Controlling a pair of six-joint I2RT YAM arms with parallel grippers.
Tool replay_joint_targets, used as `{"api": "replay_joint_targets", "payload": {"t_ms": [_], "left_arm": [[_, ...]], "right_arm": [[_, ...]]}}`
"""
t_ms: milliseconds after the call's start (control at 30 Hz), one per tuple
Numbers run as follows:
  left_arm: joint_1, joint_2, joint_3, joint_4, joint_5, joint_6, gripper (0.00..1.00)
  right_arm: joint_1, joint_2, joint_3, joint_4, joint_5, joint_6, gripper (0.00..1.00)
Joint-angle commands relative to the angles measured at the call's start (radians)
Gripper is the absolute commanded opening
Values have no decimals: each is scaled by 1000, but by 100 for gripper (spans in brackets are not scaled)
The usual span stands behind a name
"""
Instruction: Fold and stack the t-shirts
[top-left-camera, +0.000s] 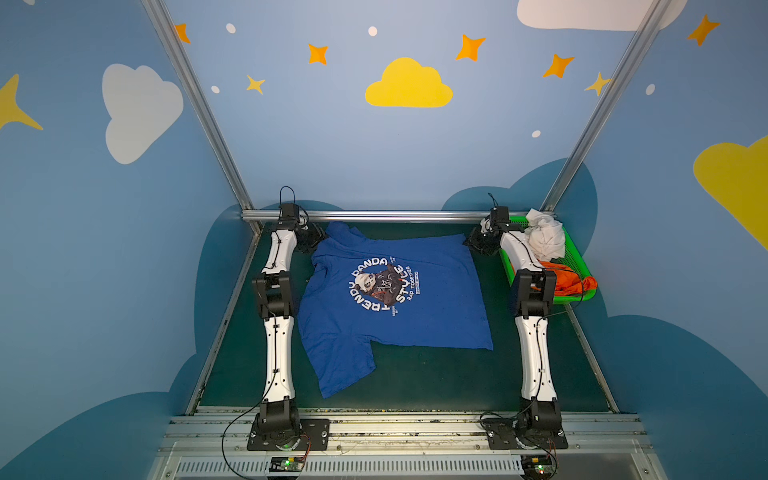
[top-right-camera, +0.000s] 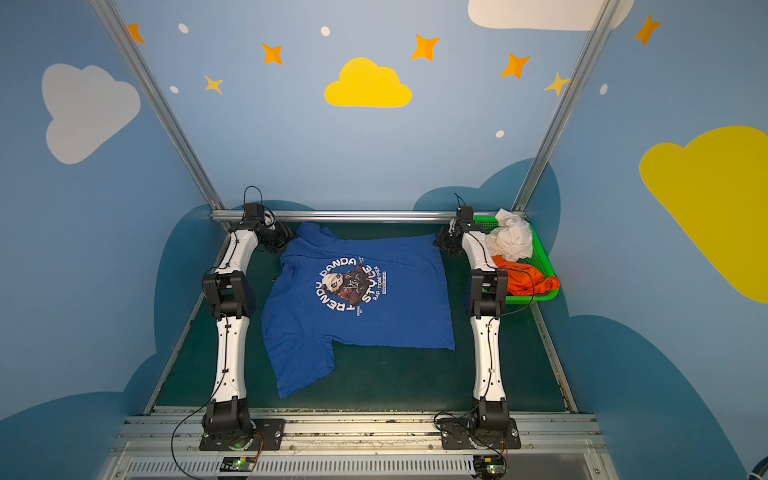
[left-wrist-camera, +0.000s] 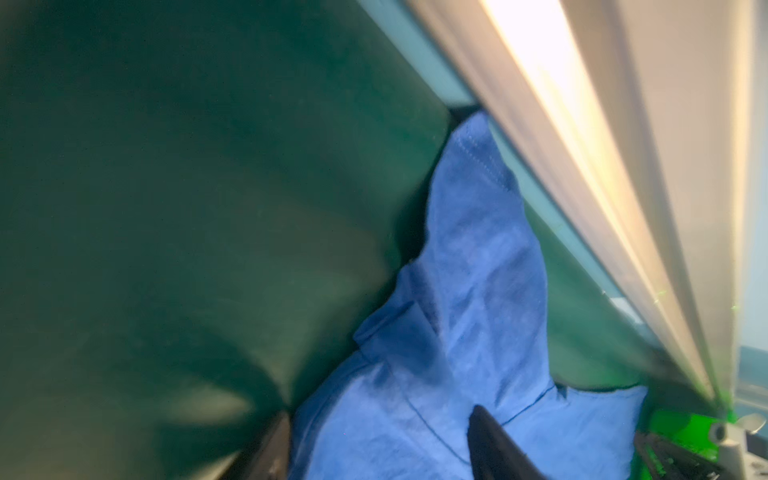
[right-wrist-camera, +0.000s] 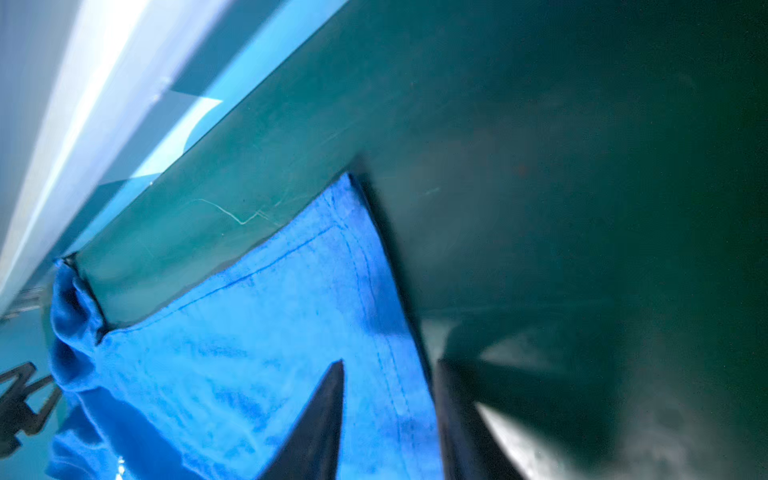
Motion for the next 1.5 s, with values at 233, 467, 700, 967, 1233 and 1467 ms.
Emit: {"api": "replay_joint_targets", "payload": {"t_ms": [233,467,700,967,1233,1467], "left_arm": [[-6,38,20,46,23,-3,27],[-6,-1,20,43,11,15,5],[-9,-62,11,25,5,49,5],[-13,-143,-38,32,2,69,5],[-21,-180,-43,7,5,88,5],[-25,-230,-103,-18,-4,122,5]], "right_arm": [[-5,45,8,21,-40,22,1],[-5,19,7,14,-61,10,0],[-3,-69,-69,53,-66,-11,0],[3,-186,-184,97,-35,-41,0],[6,-249,-253,98,-8,-75,0],[10,-317,-350,119,-9,-103,0]]}}
